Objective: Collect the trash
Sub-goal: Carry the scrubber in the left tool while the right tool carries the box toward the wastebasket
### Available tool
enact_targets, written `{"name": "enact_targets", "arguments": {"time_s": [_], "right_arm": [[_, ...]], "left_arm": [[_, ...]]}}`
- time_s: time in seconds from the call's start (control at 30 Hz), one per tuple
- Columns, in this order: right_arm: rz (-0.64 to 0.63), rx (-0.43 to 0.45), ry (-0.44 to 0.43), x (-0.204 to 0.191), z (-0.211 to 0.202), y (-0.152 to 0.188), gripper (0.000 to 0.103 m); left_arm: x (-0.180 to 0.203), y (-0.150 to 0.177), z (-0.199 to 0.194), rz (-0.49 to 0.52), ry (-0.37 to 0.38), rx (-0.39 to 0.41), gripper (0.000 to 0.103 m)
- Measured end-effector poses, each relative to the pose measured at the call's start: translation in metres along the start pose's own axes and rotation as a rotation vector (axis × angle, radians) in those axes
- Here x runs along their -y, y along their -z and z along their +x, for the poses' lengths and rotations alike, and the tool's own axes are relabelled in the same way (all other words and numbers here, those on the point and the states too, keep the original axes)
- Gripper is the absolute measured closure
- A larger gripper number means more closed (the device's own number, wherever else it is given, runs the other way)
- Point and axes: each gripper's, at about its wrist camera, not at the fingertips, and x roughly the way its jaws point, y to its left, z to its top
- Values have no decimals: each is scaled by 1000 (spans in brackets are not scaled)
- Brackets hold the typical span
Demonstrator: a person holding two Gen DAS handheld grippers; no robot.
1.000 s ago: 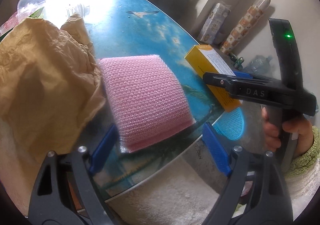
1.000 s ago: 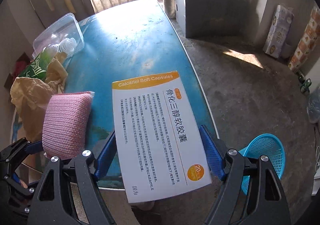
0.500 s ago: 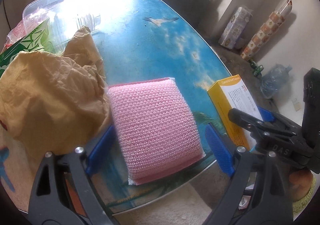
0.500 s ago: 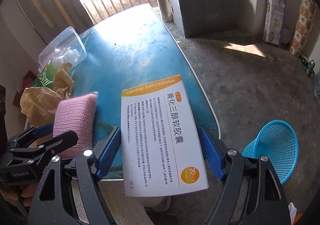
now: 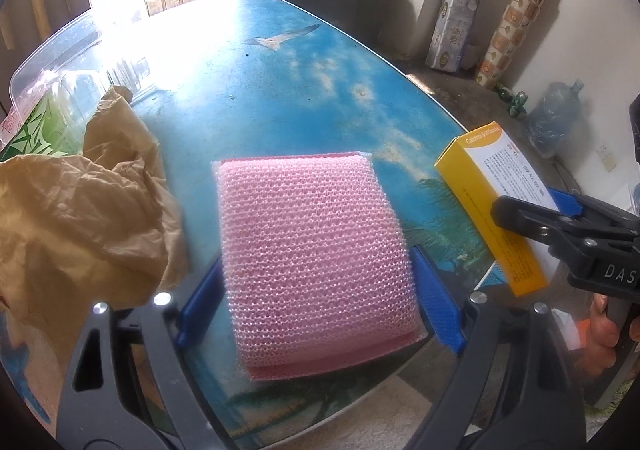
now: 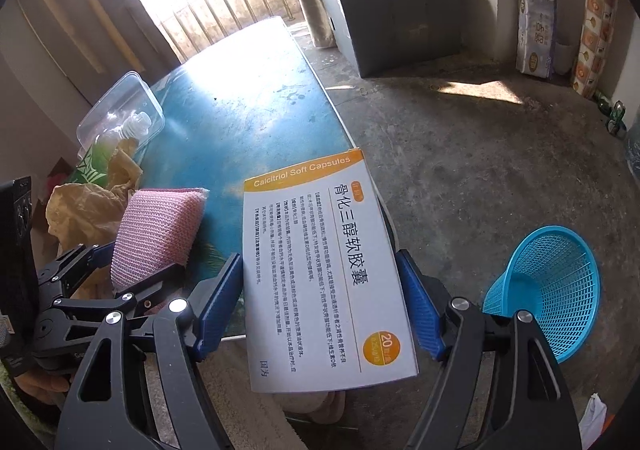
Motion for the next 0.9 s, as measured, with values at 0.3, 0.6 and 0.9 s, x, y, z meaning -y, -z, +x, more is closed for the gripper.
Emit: {"name": "enact_targets", "arguments": {"time_s": [0.3, 0.6, 0.9], "right_arm": [[-22, 11, 11, -2, 2, -1, 30], [7, 39, -18, 3, -12, 1, 30], [15, 91, -34, 3, -39, 15, 30]], "left_arm": [[2, 2, 1, 49, -57, -3, 25], [-1, 4, -18, 35, -52, 42, 26], [9, 12, -51, 37, -43, 110, 26]]}}
